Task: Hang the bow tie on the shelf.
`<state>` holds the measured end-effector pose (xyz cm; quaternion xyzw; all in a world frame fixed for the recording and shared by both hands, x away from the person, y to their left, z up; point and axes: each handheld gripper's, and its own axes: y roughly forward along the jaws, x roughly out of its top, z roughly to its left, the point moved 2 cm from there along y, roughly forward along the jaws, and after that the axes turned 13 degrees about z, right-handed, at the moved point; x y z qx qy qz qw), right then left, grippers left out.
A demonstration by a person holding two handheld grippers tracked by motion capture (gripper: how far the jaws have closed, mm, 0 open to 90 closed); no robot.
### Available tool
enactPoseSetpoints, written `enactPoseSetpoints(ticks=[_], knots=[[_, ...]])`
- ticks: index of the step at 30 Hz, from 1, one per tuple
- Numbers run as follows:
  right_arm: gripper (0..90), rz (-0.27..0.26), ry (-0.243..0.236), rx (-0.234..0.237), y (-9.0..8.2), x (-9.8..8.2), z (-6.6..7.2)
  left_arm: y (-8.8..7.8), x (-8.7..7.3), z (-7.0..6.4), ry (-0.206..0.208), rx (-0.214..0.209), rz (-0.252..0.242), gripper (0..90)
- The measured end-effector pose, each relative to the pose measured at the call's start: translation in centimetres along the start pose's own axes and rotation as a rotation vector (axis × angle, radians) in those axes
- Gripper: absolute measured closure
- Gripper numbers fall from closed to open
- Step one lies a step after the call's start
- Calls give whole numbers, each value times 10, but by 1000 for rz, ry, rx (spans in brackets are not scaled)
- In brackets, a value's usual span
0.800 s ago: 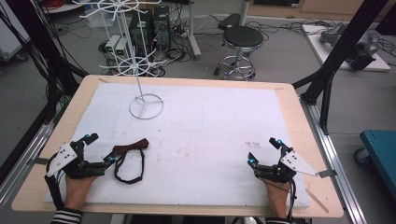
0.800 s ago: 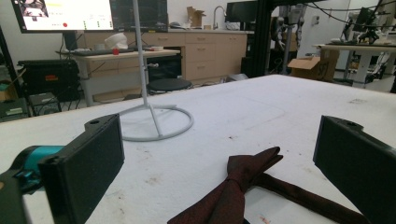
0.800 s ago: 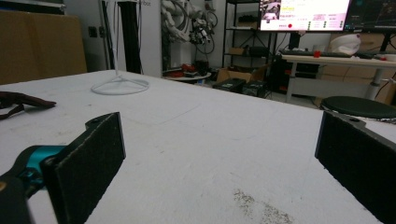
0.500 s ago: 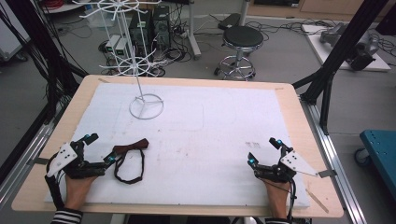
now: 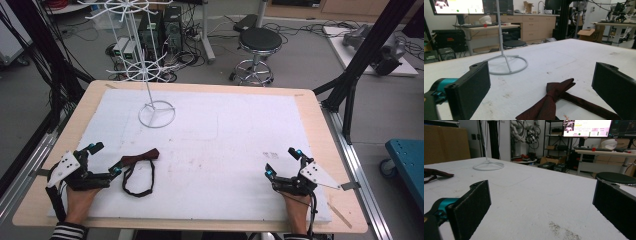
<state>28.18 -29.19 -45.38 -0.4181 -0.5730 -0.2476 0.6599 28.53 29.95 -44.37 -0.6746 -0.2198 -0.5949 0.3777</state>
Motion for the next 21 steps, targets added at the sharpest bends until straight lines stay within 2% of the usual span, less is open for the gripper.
enactPoseSetpoints(ticks=[6,7,11,14,15,16,19,20,21], knots=[[9,-5,-11,-3,0,0,0,-1,16,1,61,-24,71,23],[9,-5,-8,-2,0,0,0,-1,16,1,61,-24,71,23],[9,0,2,0,0,0,0,2,29,2,97,-79,163,23],[9,-5,-3,-1,0,0,-1,3,33,1,111,-96,191,23],[9,-3,0,0,0,0,0,5,36,0,128,-111,216,23],[9,-2,2,1,0,0,0,5,36,0,128,-111,216,23],[9,-5,-2,-2,0,0,0,13,42,1,146,-147,285,23],[9,-5,-4,-2,0,0,0,13,42,1,146,-147,285,23],[9,-6,-3,-1,0,0,0,17,45,1,169,-162,329,23]])
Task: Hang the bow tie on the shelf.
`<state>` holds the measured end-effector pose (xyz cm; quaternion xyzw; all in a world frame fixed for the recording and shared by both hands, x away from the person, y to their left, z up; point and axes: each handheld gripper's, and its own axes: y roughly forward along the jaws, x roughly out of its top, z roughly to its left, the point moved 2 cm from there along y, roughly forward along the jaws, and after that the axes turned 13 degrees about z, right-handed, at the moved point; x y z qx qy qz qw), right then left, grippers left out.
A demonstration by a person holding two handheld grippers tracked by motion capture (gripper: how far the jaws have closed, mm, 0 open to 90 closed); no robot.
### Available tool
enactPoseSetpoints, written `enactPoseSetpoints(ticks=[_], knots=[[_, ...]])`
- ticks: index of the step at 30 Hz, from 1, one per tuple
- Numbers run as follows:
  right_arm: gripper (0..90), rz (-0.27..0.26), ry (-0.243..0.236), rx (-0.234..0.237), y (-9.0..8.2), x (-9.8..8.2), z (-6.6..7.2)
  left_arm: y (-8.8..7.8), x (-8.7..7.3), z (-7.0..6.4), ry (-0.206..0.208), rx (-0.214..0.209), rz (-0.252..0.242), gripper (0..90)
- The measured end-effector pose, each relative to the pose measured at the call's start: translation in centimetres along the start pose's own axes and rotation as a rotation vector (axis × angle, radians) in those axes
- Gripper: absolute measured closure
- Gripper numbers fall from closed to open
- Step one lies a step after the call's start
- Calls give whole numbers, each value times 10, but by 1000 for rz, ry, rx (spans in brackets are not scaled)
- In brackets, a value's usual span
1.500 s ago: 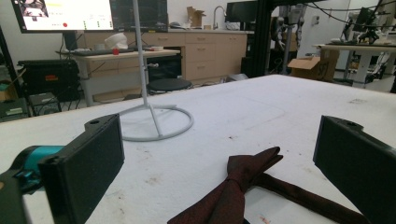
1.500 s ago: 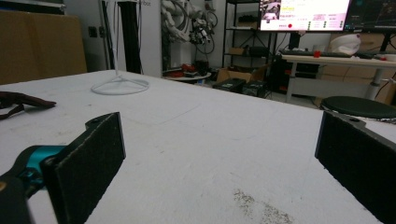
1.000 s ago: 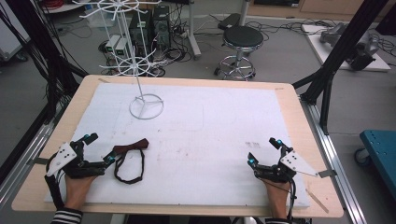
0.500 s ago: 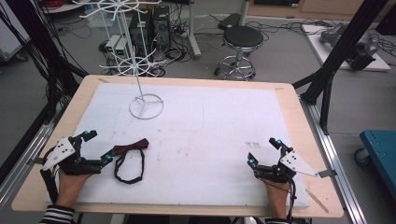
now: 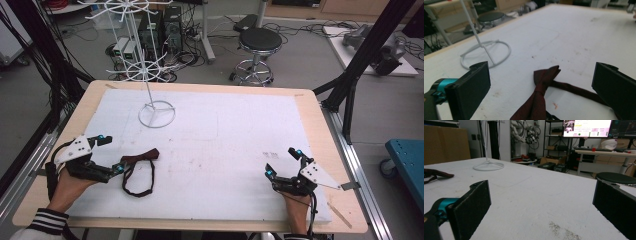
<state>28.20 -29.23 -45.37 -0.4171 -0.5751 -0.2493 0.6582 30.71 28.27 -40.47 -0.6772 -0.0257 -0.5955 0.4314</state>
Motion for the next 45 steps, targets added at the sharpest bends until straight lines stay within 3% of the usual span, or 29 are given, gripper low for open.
enactPoseSetpoints(ticks=[1,3,7,8,10,11,14,18,20,25,29,34,38,41,45], knots=[[9,0,0,0,0,0,0,0,0,0,0,0,0,23],[9,0,1,1,0,0,0,6,6,1,16,-33,59,23],[9,-1,0,-1,0,0,0,11,12,0,52,-39,102,23],[9,-2,1,1,0,0,0,14,15,0,74,-53,142,23],[9,-2,0,1,0,0,0,16,17,0,78,-62,159,23],[9,-1,1,1,0,0,0,19,20,1,85,-90,206,23],[9,-1,0,2,0,0,0,26,24,3,106,-124,279,23],[9,-1,1,1,0,0,0,33,28,2,120,-139,331,23],[9,-1,1,1,0,0,0,38,30,3,147,-145,380,23],[9,-1,1,1,0,0,0,45,29,5,146,-155,433,23],[9,-1,4,4,0,0,0,50,29,9,157,-149,511,23],[9,-1,4,3,0,0,0,55,32,12,138,-167,544,24],[9,0,-3,-3,0,0,0,60,31,13,148,-172,575,31],[9,1,-2,-3,0,0,0,62,30,13,165,-189,582,169],[9,1,1,-1,0,0,0,68,28,12,178,-188,625,169]])
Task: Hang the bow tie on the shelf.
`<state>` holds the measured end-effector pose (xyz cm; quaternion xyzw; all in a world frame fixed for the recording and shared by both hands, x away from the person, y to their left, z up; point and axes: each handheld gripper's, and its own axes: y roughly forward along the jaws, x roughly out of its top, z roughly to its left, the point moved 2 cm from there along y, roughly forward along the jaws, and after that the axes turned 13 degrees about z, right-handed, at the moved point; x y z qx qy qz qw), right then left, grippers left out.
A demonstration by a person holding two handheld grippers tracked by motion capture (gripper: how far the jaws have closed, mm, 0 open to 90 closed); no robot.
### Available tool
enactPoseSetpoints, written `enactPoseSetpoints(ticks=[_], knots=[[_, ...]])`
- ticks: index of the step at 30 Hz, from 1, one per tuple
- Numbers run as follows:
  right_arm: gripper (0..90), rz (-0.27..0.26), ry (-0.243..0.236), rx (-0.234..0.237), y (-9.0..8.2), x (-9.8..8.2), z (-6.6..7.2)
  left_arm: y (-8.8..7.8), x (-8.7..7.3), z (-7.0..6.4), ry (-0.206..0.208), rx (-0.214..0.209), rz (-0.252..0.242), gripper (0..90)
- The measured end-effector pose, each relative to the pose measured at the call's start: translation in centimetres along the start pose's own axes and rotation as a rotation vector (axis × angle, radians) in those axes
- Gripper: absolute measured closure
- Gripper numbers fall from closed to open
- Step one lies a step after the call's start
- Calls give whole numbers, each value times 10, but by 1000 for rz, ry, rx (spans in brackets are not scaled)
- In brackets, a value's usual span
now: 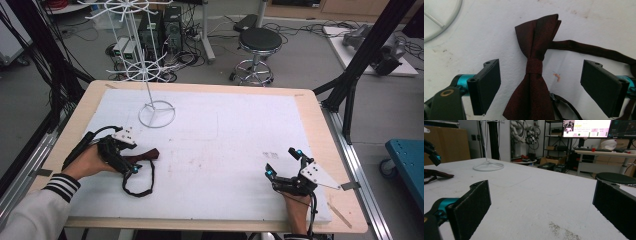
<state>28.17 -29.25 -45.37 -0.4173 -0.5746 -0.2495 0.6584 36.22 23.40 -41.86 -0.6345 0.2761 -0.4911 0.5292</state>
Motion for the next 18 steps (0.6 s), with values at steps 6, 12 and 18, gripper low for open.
enactPoseSetpoints(ticks=[6,12,18], knots=[[9,-1,2,0,0,0,0,4,3,1,-4,19,50,252],[9,-1,6,2,0,0,0,7,8,1,3,20,80,376],[9,-3,5,1,0,0,0,11,10,-1,22,41,116,564]])
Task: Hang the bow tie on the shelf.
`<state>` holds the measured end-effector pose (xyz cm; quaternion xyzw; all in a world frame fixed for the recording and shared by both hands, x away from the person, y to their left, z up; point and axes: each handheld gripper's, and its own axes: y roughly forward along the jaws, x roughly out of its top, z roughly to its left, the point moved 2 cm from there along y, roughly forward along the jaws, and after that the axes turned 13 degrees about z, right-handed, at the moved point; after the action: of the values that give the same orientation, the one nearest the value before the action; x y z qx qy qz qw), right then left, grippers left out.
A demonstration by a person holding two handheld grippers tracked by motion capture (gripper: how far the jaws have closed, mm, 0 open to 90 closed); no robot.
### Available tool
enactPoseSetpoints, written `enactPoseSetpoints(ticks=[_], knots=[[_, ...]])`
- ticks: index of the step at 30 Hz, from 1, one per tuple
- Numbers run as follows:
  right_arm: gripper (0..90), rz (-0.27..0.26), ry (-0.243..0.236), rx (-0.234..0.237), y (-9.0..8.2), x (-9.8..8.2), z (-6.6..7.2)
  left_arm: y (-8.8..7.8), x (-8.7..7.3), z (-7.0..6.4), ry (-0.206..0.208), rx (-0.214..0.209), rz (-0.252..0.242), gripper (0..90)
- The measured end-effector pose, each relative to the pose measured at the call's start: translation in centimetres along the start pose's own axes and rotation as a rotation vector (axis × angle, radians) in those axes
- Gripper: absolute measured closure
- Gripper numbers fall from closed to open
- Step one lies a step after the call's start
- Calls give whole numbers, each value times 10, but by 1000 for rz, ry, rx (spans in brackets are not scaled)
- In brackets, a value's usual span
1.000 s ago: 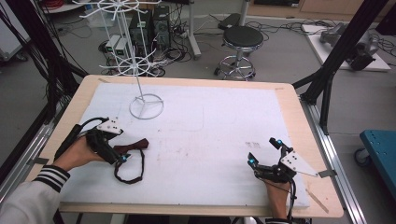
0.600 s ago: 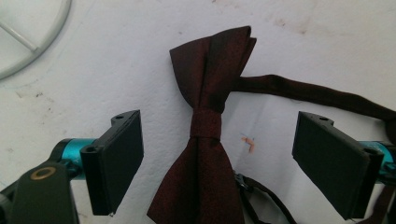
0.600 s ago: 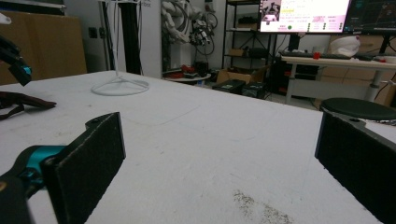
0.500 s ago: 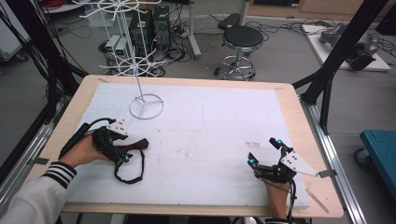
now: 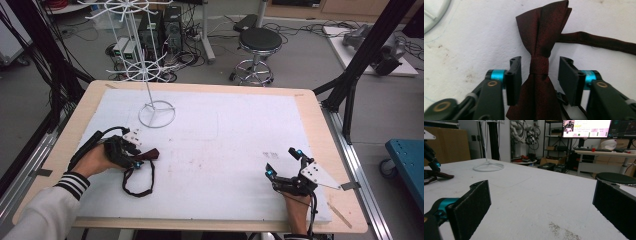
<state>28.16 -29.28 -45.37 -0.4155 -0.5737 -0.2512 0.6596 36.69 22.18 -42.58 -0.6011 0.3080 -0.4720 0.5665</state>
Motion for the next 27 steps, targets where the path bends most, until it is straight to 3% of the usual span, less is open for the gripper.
enactPoseSetpoints(ticks=[4,12,15,16,18,19,20,23,27], knots=[[9,-3,2,0,0,0,0,1,1,-2,7,8,25,717],[9,-4,4,1,0,0,-1,-4,1,-4,-5,24,3,749],[9,-4,2,-2,0,0,0,-15,-1,-4,-16,35,-60,751],[9,-2,3,0,0,0,0,-15,-1,-4,-16,35,-60,752],[9,-2,2,-1,0,0,0,-25,-4,-5,-43,40,-116,752],[9,-2,1,0,0,0,0,-25,-4,-5,-43,40,-116,752],[9,-1,1,-1,0,0,0,-33,-6,-5,-53,37,-166,753],[9,-3,2,-2,0,0,0,-45,-11,-3,-76,35,-234,753],[9,-3,3,-2,0,0,0,-57,-15,0,-103,42,-283,757]])
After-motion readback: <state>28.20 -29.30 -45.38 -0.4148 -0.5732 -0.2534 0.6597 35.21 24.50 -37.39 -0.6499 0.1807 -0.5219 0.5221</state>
